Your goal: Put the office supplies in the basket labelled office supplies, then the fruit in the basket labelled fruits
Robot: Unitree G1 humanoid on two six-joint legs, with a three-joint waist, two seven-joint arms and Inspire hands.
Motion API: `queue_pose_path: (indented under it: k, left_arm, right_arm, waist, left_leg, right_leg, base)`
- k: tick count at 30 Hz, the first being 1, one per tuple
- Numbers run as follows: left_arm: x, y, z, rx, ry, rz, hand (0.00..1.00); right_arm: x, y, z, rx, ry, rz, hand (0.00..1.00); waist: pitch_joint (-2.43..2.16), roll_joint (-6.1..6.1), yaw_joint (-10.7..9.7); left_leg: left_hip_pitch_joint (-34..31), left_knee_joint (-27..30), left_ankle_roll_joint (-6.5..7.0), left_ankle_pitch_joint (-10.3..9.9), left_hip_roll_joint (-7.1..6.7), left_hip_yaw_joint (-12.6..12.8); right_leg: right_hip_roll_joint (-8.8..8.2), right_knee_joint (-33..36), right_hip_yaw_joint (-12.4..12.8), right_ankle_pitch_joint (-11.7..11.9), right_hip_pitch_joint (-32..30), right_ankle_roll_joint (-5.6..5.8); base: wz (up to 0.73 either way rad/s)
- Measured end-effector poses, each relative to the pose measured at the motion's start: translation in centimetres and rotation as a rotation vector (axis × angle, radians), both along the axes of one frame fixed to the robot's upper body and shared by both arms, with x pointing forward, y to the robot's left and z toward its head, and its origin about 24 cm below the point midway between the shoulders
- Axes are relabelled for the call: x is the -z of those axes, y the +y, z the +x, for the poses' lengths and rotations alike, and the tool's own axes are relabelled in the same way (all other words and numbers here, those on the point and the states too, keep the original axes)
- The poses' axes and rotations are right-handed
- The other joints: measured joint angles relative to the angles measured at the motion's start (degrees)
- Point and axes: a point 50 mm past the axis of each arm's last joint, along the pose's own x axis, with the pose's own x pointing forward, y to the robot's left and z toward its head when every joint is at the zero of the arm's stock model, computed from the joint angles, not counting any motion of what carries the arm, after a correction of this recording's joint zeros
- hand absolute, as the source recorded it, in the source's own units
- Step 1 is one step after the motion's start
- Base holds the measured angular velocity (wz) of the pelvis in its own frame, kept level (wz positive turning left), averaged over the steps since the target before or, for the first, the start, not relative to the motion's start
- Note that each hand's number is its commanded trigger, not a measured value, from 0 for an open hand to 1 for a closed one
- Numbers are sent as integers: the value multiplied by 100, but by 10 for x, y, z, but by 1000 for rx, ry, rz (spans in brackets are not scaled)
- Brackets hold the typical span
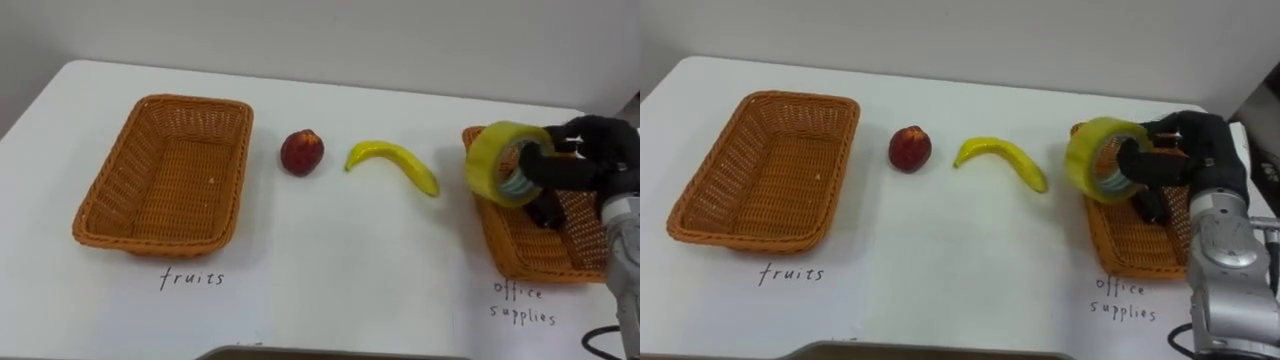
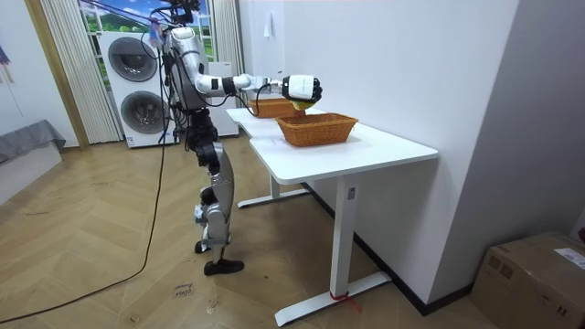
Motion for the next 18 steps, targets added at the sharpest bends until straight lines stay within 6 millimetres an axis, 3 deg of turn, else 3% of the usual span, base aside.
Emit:
queue_pose_path:
  k: [10, 18]
  left_arm:
    - [-1, 2, 2, 4, -12, 10, 0]
    - [-2, 3, 0, 1, -5, 24, 0]
  right_arm:
    - [11, -5, -12, 26, 44, -13, 100]
    - [14, -16, -21, 43, 80, -51, 100]
  waist:
    - [-9, -57, -58]
    - [6, -54, -241]
  left_leg:
    - [4, 9, -5, -4, 8, 5]
    - [13, 15, -7, -6, 11, 35]
  right_leg:
    - [4, -2, 13, 2, 6, -2]
    - [20, 6, 100, 3, -2, -5]
  base:
    - [0]
    - [-2]
